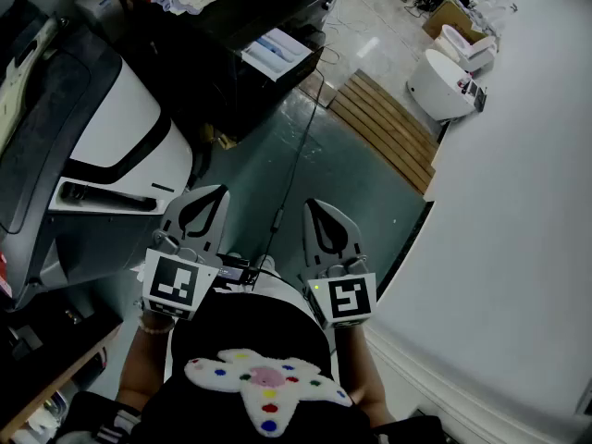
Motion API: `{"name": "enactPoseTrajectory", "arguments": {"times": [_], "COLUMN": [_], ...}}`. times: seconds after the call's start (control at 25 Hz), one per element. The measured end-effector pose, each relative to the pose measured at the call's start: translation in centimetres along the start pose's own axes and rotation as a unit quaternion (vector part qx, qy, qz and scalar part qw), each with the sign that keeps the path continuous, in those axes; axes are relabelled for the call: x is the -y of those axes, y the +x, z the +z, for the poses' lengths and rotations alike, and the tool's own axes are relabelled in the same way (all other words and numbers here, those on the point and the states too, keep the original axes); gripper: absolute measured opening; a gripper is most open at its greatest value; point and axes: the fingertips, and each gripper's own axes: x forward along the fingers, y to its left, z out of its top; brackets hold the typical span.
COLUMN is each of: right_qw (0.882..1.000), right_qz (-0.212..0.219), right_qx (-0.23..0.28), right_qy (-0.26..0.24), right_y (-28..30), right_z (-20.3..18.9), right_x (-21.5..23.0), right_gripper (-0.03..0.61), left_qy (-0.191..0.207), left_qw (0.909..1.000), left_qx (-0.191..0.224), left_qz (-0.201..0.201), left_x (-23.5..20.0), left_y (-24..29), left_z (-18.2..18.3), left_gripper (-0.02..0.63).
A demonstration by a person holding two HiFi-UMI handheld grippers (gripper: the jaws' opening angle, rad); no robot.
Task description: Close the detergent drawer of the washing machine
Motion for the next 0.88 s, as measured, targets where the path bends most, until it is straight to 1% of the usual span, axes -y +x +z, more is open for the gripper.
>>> {"name": "enactPoseTrajectory", "arguments": {"times": [0.12, 0.24, 0.44, 0.68, 0.8, 0.88], "right_qw": [1.0, 1.0, 1.0, 1.0, 1.0, 1.0], "right_qz": [0.001, 0.002, 0.001, 0.0, 0.005, 0.008], "right_qx": [0.0, 0.0, -0.001, 0.001, 0.005, 0.005], "right_qy": [-0.001, -0.001, 0.0, 0.006, 0.017, 0.012], "right_y": [0.2, 0.3, 0.3, 0.1, -0.1, -0.2], "right_z": [0.1, 0.1, 0.0, -0.1, -0.2, -0.1], "right_x": [0.0, -0.1, -0.2, 0.0, 0.1, 0.3], "right_gripper": [0.003, 0.003, 0.003, 0.003, 0.003, 0.003], "left_qy": [0.025, 0.022, 0.007, 0.011, 0.021, 0.02], "left_qw": [0.9997, 0.9997, 1.0, 0.9999, 0.9997, 0.9997], "left_qx": [-0.002, -0.011, -0.006, -0.007, -0.011, -0.011], "left_qz": [0.003, 0.004, -0.001, -0.001, 0.006, 0.01], "left_x": [-0.7, -0.9, -0.6, -0.4, -0.4, -0.2], "left_y": [-0.2, -0.2, -0.1, -0.1, -0.1, 0.0], "left_z": [-0.7, -1.3, -0.6, -0.8, -1.1, -0.9], "left_gripper": [0.011, 0.011, 0.011, 0.011, 0.011, 0.011]}}
